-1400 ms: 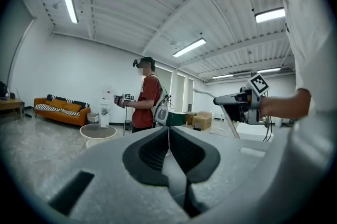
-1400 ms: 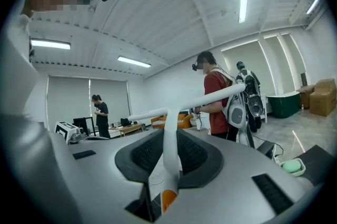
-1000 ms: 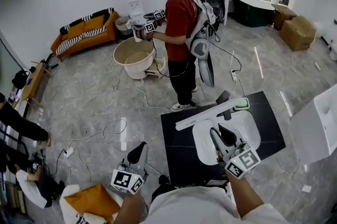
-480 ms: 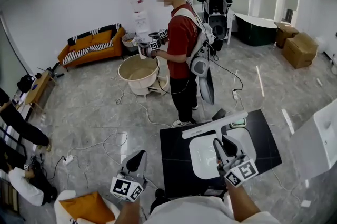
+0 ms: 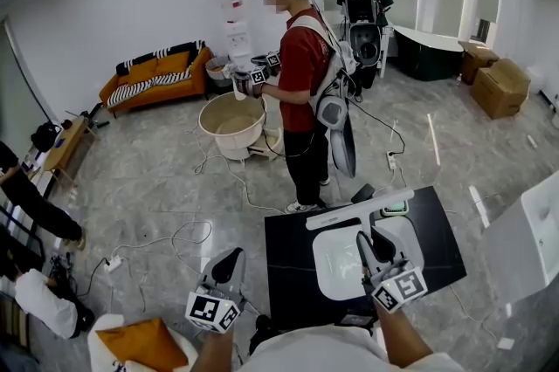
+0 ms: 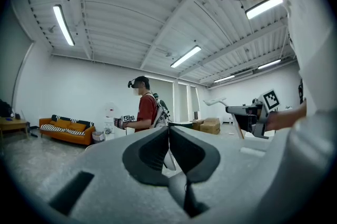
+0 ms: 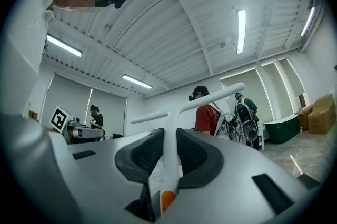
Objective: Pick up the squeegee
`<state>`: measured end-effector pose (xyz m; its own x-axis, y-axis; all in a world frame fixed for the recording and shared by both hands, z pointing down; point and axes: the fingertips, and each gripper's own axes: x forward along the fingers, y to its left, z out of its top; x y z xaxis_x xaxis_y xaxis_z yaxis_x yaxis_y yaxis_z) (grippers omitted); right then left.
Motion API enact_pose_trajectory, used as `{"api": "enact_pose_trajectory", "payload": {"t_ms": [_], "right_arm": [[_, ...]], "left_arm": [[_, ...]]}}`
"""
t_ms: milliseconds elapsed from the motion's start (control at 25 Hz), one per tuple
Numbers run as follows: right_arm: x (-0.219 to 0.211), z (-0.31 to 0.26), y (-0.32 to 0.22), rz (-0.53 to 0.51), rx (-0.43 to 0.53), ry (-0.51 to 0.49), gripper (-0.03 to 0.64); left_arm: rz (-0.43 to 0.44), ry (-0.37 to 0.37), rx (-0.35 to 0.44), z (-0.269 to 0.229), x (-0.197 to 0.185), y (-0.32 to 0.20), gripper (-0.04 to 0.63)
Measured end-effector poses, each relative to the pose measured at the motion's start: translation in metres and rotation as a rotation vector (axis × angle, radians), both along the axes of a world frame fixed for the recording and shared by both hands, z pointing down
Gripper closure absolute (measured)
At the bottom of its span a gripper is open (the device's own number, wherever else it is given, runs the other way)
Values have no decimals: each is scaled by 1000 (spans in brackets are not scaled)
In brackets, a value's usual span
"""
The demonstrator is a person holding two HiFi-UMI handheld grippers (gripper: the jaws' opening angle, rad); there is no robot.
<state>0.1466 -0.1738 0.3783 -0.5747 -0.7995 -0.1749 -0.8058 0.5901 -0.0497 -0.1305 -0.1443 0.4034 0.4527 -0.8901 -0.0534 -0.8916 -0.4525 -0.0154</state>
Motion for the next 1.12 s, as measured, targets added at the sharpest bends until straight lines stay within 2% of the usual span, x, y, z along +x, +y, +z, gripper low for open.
{"api": "enact_pose_trajectory", "payload": {"t_ms": [240,400,520,680,880,1120], "right_arm": [[5,1,-3,52,-6,47,537],[7,5,-7,65,-24,45,537],[9,7,-5,63,-38,42,537],[12,5,-2,45,-33,30,537],[11,4,-3,25,-40,32,537],[11,10,-5,12,-60,17,537]], "left_arm": [[-56,-1,-17,0,-8,-6,578],[-72,-5,-33,3,-11,-8,578],[-65,-4,-48,7,-12,-3,578],[-36,15,-117,20,-8,2,578],[-17,46,-140,26,-2,4,578],[18,49,-148,31,8,6,578]]}}
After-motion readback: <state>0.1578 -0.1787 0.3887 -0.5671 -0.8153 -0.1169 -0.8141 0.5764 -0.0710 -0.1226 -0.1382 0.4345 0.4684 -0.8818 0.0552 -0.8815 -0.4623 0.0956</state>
